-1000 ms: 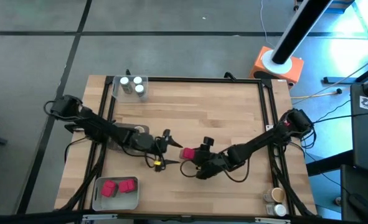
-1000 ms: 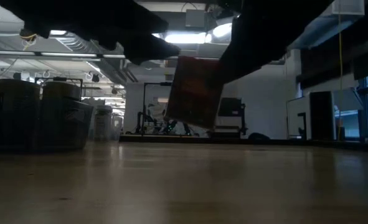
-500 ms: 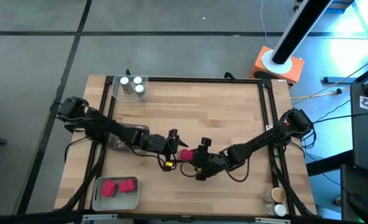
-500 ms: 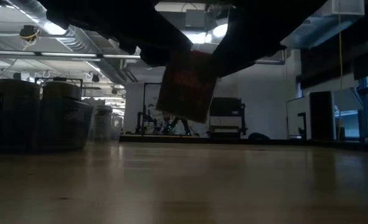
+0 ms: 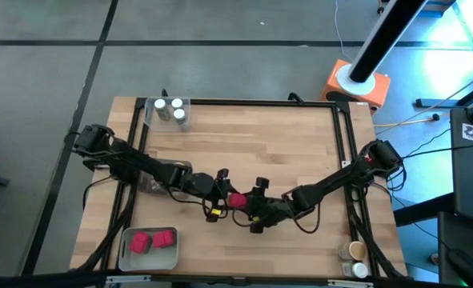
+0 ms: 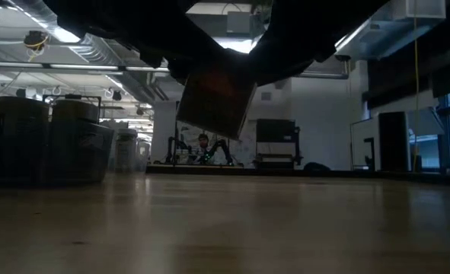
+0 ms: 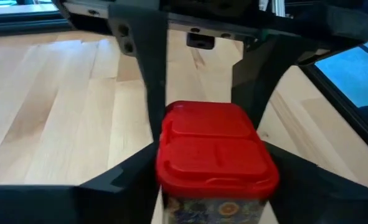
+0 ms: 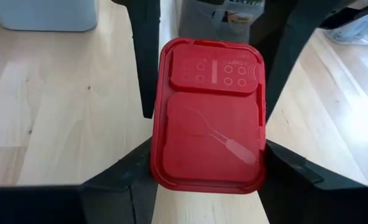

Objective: Sort spices by type
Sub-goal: Put the red spice can into the gray bin

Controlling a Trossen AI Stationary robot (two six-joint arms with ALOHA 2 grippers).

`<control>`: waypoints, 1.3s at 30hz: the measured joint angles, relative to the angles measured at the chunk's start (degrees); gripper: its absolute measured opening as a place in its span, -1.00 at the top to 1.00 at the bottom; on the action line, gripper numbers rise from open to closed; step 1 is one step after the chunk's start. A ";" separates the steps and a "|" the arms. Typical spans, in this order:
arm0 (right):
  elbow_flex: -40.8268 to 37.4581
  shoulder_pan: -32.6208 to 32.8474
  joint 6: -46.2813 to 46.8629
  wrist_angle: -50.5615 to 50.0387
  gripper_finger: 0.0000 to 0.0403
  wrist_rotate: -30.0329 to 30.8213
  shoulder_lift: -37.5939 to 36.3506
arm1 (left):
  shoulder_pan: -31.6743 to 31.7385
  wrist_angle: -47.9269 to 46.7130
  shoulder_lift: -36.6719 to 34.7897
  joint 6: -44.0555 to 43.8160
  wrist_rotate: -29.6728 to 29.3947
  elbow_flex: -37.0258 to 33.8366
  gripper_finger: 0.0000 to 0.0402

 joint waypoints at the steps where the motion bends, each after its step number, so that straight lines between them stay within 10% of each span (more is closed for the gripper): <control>1: 0.00 0.00 -0.02 0.18 -0.06 -0.12 0.00 | 0.00 0.00 0.00 0.18 -0.10 0.00 -0.10; 15: 0.09 2.51 1.75 -5.24 -0.73 -0.96 -3.55 | -1.35 -14.05 -6.51 -5.98 -0.77 0.89 0.02; 39: -15.43 4.94 30.25 10.11 -0.78 8.76 -1.81 | -31.95 -46.36 -18.58 -34.88 -16.82 11.05 0.02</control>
